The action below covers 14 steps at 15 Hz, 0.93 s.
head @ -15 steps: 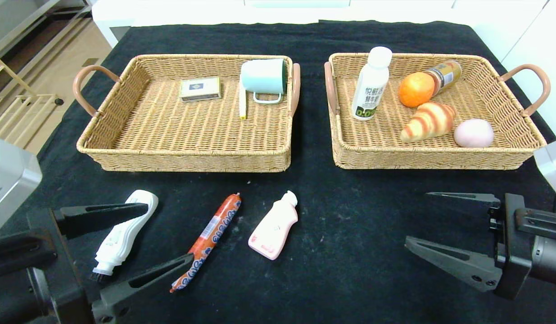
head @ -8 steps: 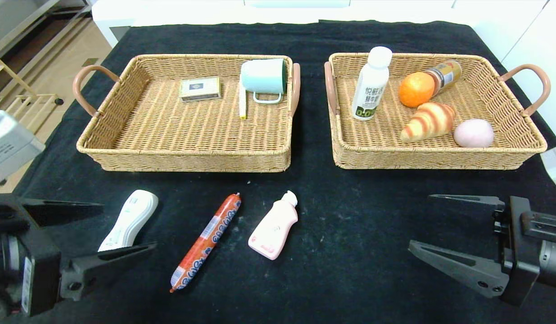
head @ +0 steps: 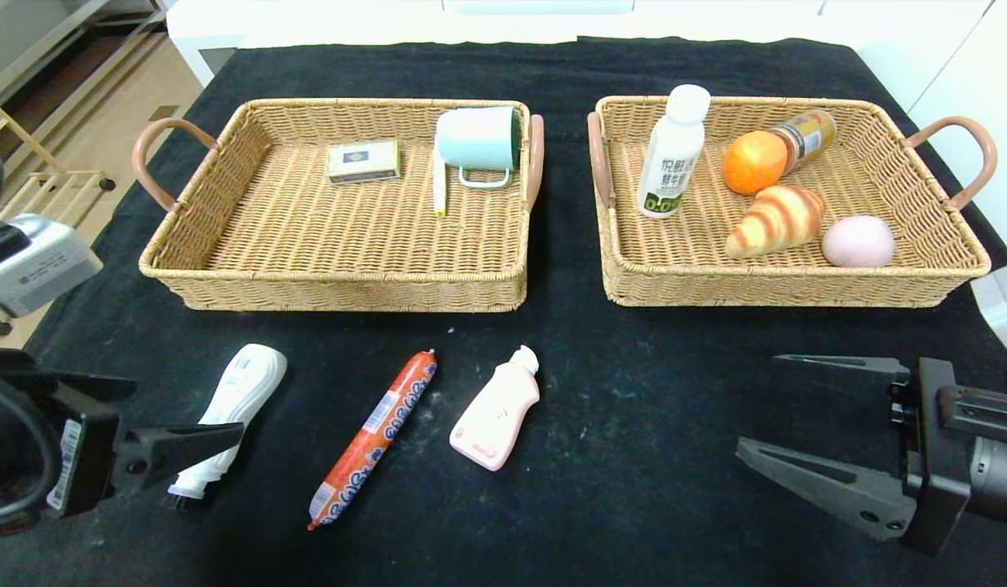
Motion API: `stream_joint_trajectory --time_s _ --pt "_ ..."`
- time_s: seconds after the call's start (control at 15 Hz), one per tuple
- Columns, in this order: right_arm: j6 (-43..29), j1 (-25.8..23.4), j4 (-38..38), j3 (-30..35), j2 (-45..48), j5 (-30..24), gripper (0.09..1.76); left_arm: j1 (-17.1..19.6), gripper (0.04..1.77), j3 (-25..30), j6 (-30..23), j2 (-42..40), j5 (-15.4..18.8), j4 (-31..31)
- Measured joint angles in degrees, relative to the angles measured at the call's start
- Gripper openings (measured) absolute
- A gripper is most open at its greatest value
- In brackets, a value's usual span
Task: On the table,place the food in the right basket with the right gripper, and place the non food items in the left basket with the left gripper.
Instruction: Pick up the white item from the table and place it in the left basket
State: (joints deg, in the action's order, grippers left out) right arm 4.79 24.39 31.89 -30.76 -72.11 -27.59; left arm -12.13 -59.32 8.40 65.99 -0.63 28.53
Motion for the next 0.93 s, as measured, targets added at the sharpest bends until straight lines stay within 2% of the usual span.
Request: stream_joint_trajectory --time_s 0.2,0.53,0.73,0.93 --pt "0.02 0.00 -0.02 0.00 -0.22 -0.02 1.71 4.75 1.72 0.28 0.48 3.91 0.85 -0.02" --pt "0.02 0.00 0.00 0.09 -0.61 -0.02 1.71 9.11 1.72 0.43 0.57 10.03 1.21 -1.38" --pt "0.05 0.07 -0.02 0.15 -0.90 -0.02 1.71 10.42 1.72 0.83 0.57 12.51 2.61 -3.34" --pt "0.05 0.11 0.05 0.17 -1.46 0.06 1.71 10.73 1.72 0.98 0.33 14.38 2.61 -3.47"
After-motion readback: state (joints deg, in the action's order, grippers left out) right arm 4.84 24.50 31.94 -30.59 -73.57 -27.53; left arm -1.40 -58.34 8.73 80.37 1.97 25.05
